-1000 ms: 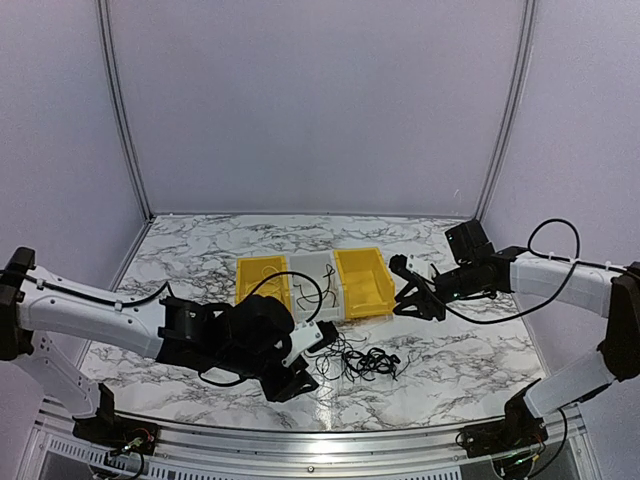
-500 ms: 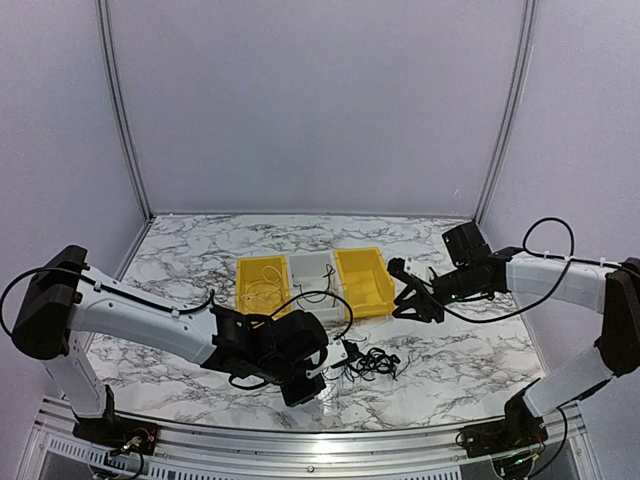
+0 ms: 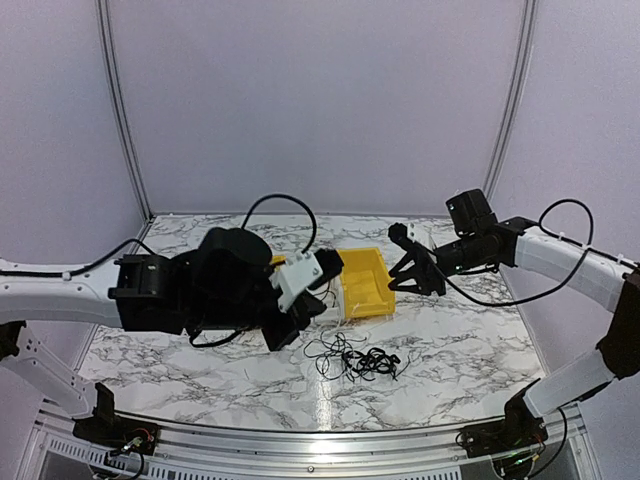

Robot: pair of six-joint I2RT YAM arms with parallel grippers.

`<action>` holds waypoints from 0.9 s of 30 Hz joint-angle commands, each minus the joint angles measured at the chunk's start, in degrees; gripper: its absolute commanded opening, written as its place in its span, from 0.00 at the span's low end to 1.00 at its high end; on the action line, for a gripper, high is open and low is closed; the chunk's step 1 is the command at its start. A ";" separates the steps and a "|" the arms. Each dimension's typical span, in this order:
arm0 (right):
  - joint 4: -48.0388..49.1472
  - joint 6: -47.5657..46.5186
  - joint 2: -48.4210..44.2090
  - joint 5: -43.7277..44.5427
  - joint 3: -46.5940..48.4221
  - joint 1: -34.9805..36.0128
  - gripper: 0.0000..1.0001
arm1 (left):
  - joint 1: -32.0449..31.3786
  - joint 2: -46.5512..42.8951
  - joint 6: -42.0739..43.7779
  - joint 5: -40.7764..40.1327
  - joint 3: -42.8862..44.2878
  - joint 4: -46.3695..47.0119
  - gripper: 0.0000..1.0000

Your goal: Untangle the cables

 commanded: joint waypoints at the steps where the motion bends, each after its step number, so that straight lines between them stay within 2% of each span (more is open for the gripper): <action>1: -3.01 0.62 -1.72 -5.21 3.67 0.69 0.35 | 0.22 -4.40 0.94 -7.22 3.62 -0.61 0.00; 11: 2.51 0.55 -2.97 -0.45 -6.42 0.61 0.35 | 1.63 -9.45 4.94 -25.59 13.93 -0.93 0.00; 16: 9.82 2.66 -6.35 2.81 -14.36 -0.04 0.35 | 5.23 -9.53 5.45 -33.22 13.46 -1.88 0.00; 19: 10.71 2.51 -7.06 5.19 -15.96 -1.16 0.35 | 9.26 -9.98 2.69 -33.31 10.19 -2.03 0.00; 27: 11.58 2.42 -5.99 4.02 -16.70 -3.12 0.35 | 20.39 -9.11 -7.56 -25.27 2.15 0.96 0.00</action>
